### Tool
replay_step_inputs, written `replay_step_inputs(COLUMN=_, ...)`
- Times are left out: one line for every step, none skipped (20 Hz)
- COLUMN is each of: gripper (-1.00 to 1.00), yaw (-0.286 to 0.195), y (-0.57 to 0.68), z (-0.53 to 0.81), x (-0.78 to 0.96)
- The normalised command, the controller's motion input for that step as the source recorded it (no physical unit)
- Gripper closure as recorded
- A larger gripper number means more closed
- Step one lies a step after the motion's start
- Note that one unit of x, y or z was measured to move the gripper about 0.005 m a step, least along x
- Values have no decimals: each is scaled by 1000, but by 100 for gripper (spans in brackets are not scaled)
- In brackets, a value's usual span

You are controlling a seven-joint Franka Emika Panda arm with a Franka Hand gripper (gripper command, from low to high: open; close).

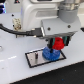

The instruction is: Insert the blue gear onto the right peg, followed by the red gear

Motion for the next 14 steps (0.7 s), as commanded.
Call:
replay_step_inputs(gripper=100, yaw=0, y=-167, z=-121, x=136)
replay_step_inputs(gripper=100, yaw=0, y=-146, z=-129, x=137)
replay_step_inputs(gripper=100, yaw=0, y=-175, z=-118, x=105)
replay_step_inputs(gripper=100, yaw=0, y=-125, z=-131, x=178)
replay_step_inputs(gripper=100, yaw=0, y=-160, z=-175, x=131)
replay_step_inputs(gripper=100, yaw=0, y=-167, z=-132, x=136)
replay_step_inputs(gripper=100, yaw=0, y=-188, z=-126, x=113)
replay_step_inputs(gripper=100, yaw=0, y=-87, z=-93, x=85)
replay_step_inputs(gripper=100, yaw=0, y=-50, z=-113, x=110)
replay_step_inputs(gripper=100, yaw=0, y=-31, z=-92, x=161)
replay_step_inputs(gripper=100, yaw=0, y=-18, z=-48, x=147)
replay_step_inputs(gripper=100, yaw=0, y=-64, z=6, x=109)
replay_step_inputs(gripper=100, yaw=0, y=-99, z=23, x=145)
replay_step_inputs(gripper=100, yaw=0, y=54, z=291, x=45)
